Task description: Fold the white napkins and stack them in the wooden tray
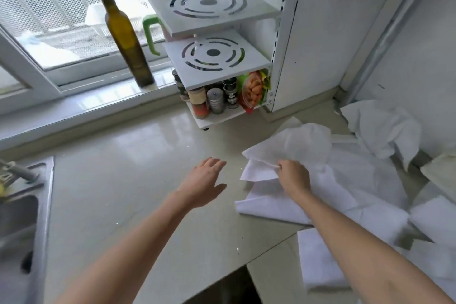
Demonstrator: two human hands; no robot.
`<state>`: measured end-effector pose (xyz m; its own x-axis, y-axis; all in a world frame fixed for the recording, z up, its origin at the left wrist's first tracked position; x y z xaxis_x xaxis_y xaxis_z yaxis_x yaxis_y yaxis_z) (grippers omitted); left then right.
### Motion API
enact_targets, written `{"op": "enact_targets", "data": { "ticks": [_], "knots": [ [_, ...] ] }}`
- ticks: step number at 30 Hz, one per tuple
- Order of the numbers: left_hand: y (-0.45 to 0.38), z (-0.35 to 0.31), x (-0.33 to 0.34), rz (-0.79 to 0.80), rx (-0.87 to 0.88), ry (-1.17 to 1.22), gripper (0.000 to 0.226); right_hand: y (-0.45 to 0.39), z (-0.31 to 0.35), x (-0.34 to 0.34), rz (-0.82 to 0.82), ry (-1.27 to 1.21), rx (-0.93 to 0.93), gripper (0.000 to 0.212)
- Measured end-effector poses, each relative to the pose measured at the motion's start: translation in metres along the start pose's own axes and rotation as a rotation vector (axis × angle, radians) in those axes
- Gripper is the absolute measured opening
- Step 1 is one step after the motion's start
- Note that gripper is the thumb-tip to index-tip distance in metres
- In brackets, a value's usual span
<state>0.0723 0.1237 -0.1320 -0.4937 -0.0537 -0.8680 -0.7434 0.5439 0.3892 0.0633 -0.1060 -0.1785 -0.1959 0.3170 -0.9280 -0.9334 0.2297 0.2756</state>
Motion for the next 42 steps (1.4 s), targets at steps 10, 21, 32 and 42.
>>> {"op": "enact_targets", "data": {
  "ticks": [10, 21, 32, 42],
  "knots": [
    [0.019, -0.026, -0.118, -0.358, 0.346, 0.461, 0.067, 0.058, 0.087, -0.138, 0.072, -0.616, -0.484, 0.007],
    [0.082, -0.022, -0.169, -0.366, 0.538, 0.226, 0.022, 0.109, 0.159, -0.178, 0.204, -0.638, -0.588, 0.024],
    [0.159, 0.055, -0.185, -0.698, 0.287, 0.498, 0.041, 0.120, 0.237, -0.135, 0.502, -0.699, -0.573, 0.028],
    [0.196, 0.115, -0.095, 0.418, -0.122, 0.754, 0.016, 0.144, 0.275, -0.074, 1.041, -0.159, -0.430, 0.022]
  ]
}}
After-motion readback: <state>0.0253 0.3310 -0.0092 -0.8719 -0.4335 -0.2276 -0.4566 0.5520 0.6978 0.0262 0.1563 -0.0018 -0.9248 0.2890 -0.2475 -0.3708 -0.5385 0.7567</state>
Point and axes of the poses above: each hand's wrist, its own y-axis away from the middle knuckle, its own x-axis out of the palm, z = x × y, the point moved 7 cm from there along -y, towards the middle knuckle, and after that the axes turned 10 degrees about z, right-handed, at the moved point
